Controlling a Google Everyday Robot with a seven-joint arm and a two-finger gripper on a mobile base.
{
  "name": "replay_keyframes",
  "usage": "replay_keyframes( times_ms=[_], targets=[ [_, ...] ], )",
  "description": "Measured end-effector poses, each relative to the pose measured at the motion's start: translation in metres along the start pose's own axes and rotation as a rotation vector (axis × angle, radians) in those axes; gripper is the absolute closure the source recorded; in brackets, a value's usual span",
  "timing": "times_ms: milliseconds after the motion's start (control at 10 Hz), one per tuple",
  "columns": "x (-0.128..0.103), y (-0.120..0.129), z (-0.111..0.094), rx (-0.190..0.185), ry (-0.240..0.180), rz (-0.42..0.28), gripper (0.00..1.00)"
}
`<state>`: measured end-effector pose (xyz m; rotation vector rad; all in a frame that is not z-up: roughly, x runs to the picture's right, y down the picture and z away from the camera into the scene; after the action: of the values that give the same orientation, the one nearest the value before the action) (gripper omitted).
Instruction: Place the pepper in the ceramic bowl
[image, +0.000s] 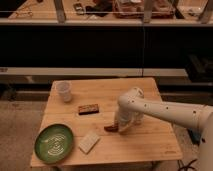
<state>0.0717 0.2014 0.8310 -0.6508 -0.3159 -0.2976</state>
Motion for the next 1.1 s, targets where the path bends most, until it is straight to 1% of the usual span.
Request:
replay_keyframes(
  times_ms=[100, 300, 400, 500, 600, 900, 1000, 1100],
  targets=[
    [-0.013, -0.01, -0.015, 0.031, -0.036, -0.021, 1.0],
    [-0.037, -0.027, -0.034, 0.069, -0.086, -0.071, 1.0],
    [-0.057, -0.039, -0.044, 0.088, -0.124, -0.112, 1.0],
    [-0.09, -0.053, -0.055, 0.104, -0.173, -0.177, 1.0],
    [-0.113, -0.061, -0.06, 0.109, -0.198, -0.224, 1.0],
    [-0.209, -0.078, -0.062, 0.099, -0.292, -0.409, 1.0],
    [-0.231, -0.08, -0.061, 0.094, -0.32, -0.445, 1.0],
    [-0.269, -0.076, -0.058, 0.077, -0.382, -0.512, 1.0]
  ],
)
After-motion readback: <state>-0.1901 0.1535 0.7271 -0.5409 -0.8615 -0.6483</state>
